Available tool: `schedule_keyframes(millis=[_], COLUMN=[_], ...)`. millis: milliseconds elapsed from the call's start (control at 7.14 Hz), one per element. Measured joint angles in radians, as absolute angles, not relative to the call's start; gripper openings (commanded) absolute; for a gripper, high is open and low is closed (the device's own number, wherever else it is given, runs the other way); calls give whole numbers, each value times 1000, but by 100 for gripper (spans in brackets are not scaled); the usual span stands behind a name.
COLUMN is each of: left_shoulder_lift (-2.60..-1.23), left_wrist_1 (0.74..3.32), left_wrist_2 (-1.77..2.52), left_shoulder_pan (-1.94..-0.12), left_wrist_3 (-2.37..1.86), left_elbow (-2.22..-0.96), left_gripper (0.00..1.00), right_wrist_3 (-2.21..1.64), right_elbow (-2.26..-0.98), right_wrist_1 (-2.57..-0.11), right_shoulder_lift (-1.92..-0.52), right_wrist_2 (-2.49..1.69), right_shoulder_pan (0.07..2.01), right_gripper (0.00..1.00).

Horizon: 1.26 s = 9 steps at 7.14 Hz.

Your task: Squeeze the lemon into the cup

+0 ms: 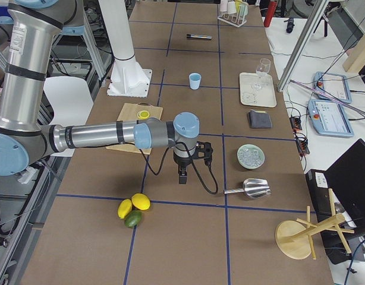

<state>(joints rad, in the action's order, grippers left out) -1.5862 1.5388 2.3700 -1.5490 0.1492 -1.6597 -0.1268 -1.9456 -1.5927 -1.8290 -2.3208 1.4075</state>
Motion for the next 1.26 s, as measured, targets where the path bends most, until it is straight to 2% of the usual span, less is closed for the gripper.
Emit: schedule_keyframes(millis=[700, 1260], left_shoulder_lift=[-1565, -1607], left_wrist_1=[1561, 1415], left_wrist_2=[2359, 2340], left_shoulder_pan=[-1545, -1541], left_wrist_3=[157, 158], left_elbow=[-1678, -1698], left_gripper=[100, 100], right_wrist_3=[-39, -41], right_elbow=[-1946, -1939], right_wrist_1=[-1641, -1643], right_shoulder_lift=[-1826, -1827], right_wrist_2=[-2321, -2327], right_shoulder_pan=[1451, 1453], right_gripper=[100, 100])
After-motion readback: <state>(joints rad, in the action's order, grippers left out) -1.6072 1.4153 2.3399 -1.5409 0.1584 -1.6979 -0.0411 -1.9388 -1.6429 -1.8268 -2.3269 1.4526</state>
